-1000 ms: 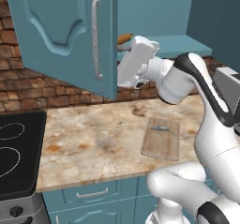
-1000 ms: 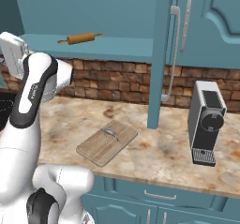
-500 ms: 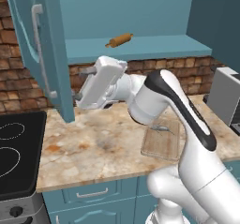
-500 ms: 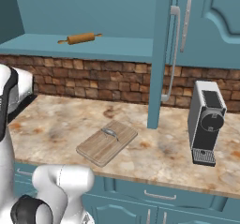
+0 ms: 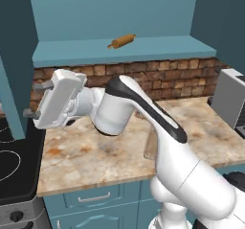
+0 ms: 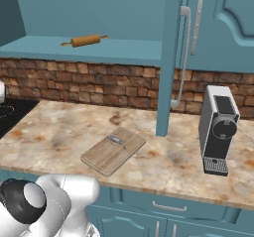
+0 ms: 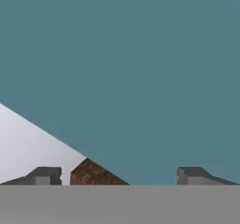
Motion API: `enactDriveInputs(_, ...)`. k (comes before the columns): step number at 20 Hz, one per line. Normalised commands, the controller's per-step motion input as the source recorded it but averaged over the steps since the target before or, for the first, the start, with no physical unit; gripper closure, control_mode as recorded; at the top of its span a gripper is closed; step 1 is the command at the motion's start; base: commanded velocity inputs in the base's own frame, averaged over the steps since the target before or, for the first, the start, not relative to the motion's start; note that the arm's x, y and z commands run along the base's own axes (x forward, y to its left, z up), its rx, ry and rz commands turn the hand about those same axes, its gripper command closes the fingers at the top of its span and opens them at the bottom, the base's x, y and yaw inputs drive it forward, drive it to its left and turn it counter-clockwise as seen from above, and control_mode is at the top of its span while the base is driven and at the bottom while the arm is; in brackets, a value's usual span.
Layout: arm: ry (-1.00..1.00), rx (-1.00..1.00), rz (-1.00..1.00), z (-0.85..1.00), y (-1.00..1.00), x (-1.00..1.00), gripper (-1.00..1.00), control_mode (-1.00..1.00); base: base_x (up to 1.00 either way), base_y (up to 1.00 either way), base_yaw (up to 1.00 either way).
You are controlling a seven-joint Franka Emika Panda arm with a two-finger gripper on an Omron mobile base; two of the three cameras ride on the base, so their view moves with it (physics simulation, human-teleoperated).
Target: Open the cabinet, retrieve the rolling pin, and place it next to the meat on the cutting board to prepare for tenderizing.
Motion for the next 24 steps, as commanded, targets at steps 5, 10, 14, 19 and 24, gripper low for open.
enactDriveInputs(5, 0.00, 0.00, 0.11, -0.11, 0.39, 0.15, -1.00, -1.00, 0.00, 0.00, 0.00)
enactDriveInputs(10, -0.05, 0.00, 0.00, -0.03, -0.29, -0.21, -1.00, -1.00, 0.00, 0.00, 0.00)
enactDriveInputs(14, -0.11, 0.00, -0.03, 0.00, -0.56, -0.36, -1.00, -1.00, 0.00, 0.00, 0.00)
enactDriveInputs(19, -0.19, -0.02, -0.07, 0.08, -0.54, -0.62, -1.00, -1.00, 0.00, 0.00, 0.00)
enactDriveInputs(24, -0.14, -0.04, -0.13, 0.14, -0.56, -0.65, -1.00, -1.00, 0.00, 0.00, 0.00)
